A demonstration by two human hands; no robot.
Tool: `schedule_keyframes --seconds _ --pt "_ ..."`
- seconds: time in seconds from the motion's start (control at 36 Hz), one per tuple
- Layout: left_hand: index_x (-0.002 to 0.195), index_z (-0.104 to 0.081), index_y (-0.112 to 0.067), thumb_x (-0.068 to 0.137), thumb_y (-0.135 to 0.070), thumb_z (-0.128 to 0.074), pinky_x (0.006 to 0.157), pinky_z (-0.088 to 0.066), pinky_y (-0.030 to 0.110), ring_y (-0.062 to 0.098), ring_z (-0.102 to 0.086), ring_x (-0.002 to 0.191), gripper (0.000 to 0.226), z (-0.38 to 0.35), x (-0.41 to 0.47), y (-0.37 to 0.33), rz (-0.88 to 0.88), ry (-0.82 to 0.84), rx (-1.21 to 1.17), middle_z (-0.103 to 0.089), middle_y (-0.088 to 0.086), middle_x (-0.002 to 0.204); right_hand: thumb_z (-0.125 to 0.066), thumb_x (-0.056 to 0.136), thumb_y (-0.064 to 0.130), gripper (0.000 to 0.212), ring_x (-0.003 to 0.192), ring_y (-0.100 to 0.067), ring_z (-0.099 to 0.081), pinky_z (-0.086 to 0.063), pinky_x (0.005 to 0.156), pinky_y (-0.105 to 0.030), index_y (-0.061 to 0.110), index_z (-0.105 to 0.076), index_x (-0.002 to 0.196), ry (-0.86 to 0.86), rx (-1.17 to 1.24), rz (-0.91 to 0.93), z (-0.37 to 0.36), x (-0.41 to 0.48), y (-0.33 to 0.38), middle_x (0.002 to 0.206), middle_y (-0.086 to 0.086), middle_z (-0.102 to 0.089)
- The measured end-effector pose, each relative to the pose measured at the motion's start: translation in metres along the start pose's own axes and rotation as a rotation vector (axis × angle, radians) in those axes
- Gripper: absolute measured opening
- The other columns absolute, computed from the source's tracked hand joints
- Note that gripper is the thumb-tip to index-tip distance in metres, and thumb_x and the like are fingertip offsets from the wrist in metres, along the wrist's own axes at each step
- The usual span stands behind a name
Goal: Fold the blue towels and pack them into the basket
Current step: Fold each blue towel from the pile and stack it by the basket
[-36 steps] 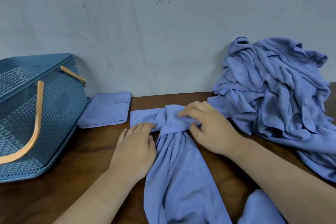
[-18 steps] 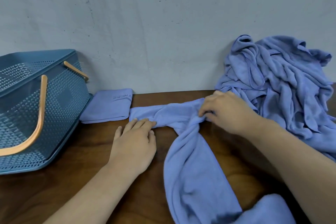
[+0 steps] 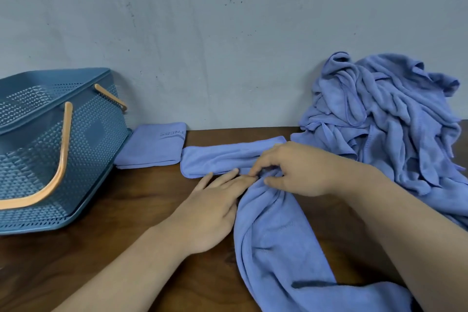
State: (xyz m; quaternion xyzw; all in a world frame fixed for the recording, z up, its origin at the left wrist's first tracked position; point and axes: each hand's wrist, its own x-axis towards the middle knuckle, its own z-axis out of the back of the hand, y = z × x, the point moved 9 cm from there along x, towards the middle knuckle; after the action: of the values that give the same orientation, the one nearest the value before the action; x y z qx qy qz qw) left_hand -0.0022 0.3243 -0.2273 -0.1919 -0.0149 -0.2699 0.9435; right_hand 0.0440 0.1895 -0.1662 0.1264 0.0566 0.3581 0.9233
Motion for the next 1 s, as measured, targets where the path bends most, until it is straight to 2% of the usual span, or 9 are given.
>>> schedule_keyframes --seconds 0.11,0.31,0.39,0.47,0.58,0.67,0.72,0.81,1.0 --pt "0.162 -0.022 -0.048 0.106 -0.022 -0.038 0.13 -0.011 0.042 -0.009 -0.023 0.15 0.064 0.002 0.0 0.004 0.037 -0.031 0.013 -0.038 -0.031 0.159 -0.069 0.098 0.017 0.028 0.095 0.002 -0.068 -0.056 0.09 -0.026 0.031 -0.074 0.122 0.052 0.057 -0.047 0.0 -0.003 -0.006 0.104 0.016 -0.074" --pt "0.165 -0.016 -0.047 0.095 -0.031 -0.029 0.127 -0.016 0.04 0.0 -0.027 0.136 0.073 0.004 0.001 0.0 0.099 -0.029 0.107 -0.033 -0.03 0.158 -0.07 0.098 0.017 0.028 0.083 0.002 -0.064 -0.05 0.075 -0.013 0.028 -0.076 0.123 0.103 0.042 -0.069 0.008 -0.012 -0.007 0.095 0.015 -0.072" --pt "0.163 -0.022 -0.05 0.088 -0.035 -0.016 0.125 -0.018 0.039 0.002 -0.024 0.111 0.077 0.007 0.001 -0.003 0.09 -0.045 0.15 -0.037 -0.03 0.135 -0.069 0.098 0.013 0.031 0.073 0.0 -0.061 -0.047 0.071 -0.014 0.029 -0.076 0.124 0.159 0.072 -0.081 0.011 -0.02 -0.007 0.085 0.015 -0.068" --pt "0.155 -0.037 -0.052 0.081 -0.034 -0.014 0.123 -0.019 0.039 0.008 -0.025 0.102 0.08 0.011 0.001 -0.003 0.091 -0.081 0.187 -0.037 -0.027 0.119 -0.067 0.097 0.01 0.036 0.077 -0.01 -0.063 -0.05 0.072 -0.021 0.032 -0.076 0.123 0.201 0.11 -0.096 0.013 -0.025 -0.011 0.093 0.006 -0.072" --pt "0.136 -0.055 -0.045 0.08 -0.035 -0.019 0.12 -0.026 0.044 0.013 -0.044 0.114 0.067 0.022 -0.002 0.005 0.13 -0.185 0.253 -0.055 -0.022 0.125 -0.065 0.095 0.01 0.032 0.075 -0.009 -0.063 -0.054 0.077 -0.034 0.037 -0.08 0.104 0.254 0.067 -0.107 0.013 -0.029 -0.015 0.097 0.003 -0.073" --pt "0.128 -0.06 -0.041 0.087 -0.036 -0.021 0.124 -0.023 0.046 0.014 -0.051 0.124 0.057 0.03 -0.005 0.022 0.228 -0.225 0.288 -0.06 -0.019 0.125 -0.062 0.094 0.008 0.033 0.089 -0.007 -0.068 -0.057 0.088 -0.036 0.035 -0.081 0.1 0.219 -0.015 -0.167 0.014 -0.029 -0.029 0.102 0.009 -0.076" --pt "0.13 -0.058 -0.039 0.095 -0.031 -0.037 0.125 -0.023 0.046 0.012 -0.051 0.13 0.041 0.032 -0.008 0.032 0.302 -0.247 0.283 -0.06 -0.019 0.127 -0.06 0.095 0.007 0.035 0.093 -0.005 -0.067 -0.056 0.088 -0.029 0.034 -0.082 0.102 0.159 -0.103 -0.201 0.017 -0.026 -0.038 0.104 0.014 -0.075" --pt "0.137 -0.054 -0.036 0.098 -0.031 -0.041 0.121 -0.028 0.04 0.011 -0.047 0.135 0.042 0.031 -0.011 0.038 0.354 -0.271 0.257 -0.057 -0.019 0.136 -0.055 0.097 0.007 0.039 0.083 0.006 -0.061 -0.045 0.068 -0.009 0.036 -0.081 0.093 0.129 -0.173 -0.224 0.017 -0.024 -0.039 0.1 0.02 -0.072" --pt "0.127 -0.062 -0.037 0.087 -0.035 -0.048 0.097 -0.042 0.034 0.012 -0.046 0.122 0.042 0.039 -0.01 0.023 0.204 -0.39 0.101 -0.052 -0.015 0.128 -0.057 0.095 0.009 0.031 0.088 -0.001 -0.062 -0.049 0.083 -0.021 0.033 -0.076 0.104 0.055 -0.032 -0.097 0.026 -0.02 0.004 0.098 0.013 -0.072"
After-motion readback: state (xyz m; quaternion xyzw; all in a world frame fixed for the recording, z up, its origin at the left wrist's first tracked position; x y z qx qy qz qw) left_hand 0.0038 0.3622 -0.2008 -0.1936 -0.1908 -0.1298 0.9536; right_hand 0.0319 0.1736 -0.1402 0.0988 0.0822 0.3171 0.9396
